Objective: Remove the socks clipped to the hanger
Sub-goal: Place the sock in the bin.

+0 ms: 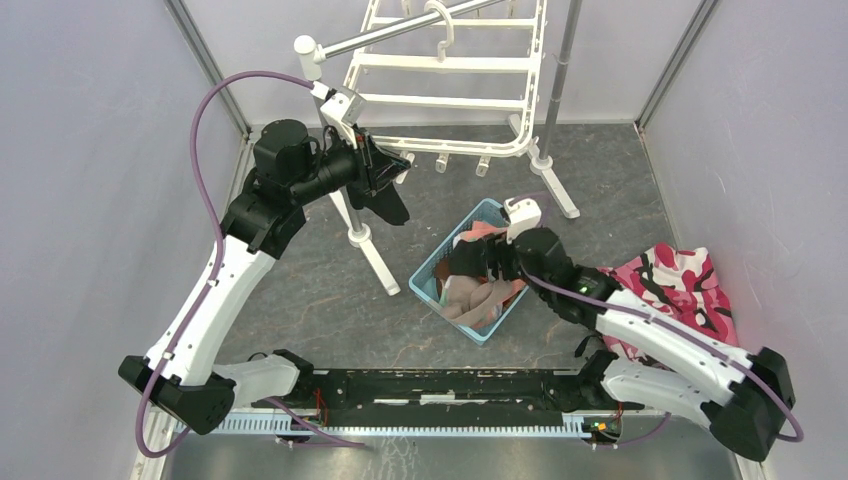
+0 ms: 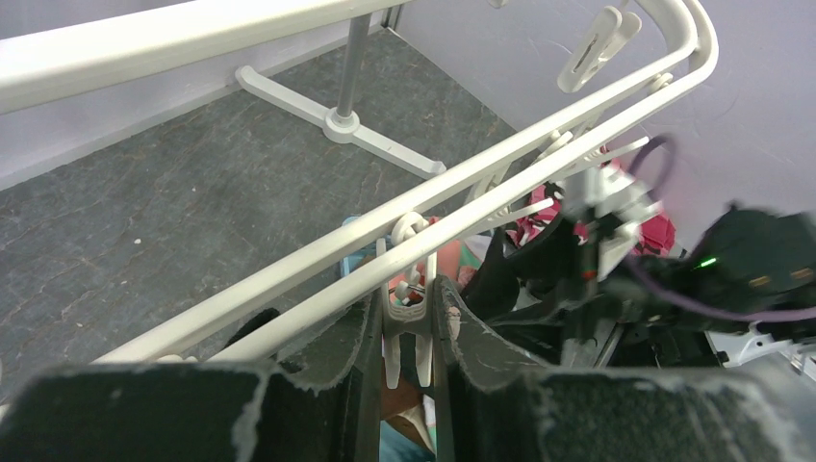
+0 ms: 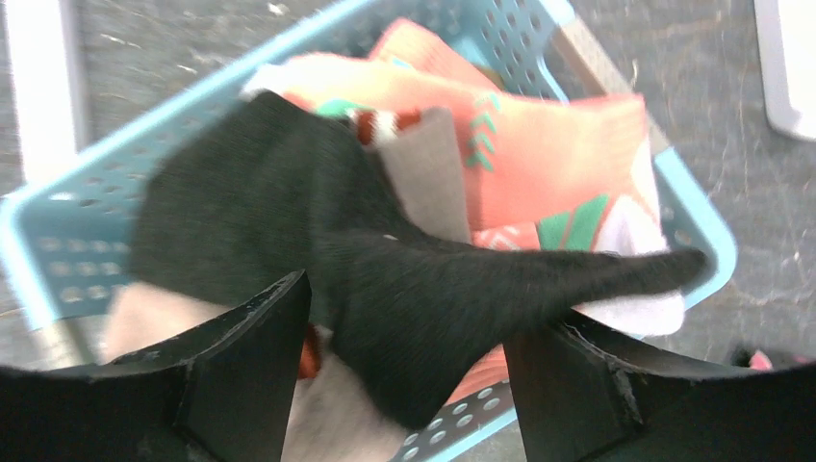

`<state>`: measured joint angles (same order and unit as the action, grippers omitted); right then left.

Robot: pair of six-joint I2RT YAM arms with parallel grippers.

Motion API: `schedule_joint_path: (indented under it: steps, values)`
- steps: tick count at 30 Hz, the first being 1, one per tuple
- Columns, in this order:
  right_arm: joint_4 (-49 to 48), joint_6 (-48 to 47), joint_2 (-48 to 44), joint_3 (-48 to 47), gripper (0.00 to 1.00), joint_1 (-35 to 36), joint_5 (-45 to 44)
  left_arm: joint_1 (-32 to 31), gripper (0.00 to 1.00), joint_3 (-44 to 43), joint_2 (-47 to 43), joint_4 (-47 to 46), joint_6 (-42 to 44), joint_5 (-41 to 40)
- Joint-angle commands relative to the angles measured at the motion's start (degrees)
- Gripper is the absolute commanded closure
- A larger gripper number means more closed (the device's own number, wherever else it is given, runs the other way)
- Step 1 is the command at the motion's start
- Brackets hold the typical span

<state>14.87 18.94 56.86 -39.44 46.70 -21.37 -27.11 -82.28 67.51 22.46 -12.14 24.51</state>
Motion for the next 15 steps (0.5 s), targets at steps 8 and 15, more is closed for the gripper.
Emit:
schedule_joint_path:
  steps: [8,15]
  values:
    - [-0.6,-3.4,-4.0,-6.7,0.56,-1.9,19.4,-0.2,0.97,0.2,-1.3,-0.8,-0.6,2.8]
    - [-14.4,-0.6,5.8,1.6,0.72,-10.2,28.6,-0.2,0.97,0.1,-1.6,-0.5,-0.5,3.5]
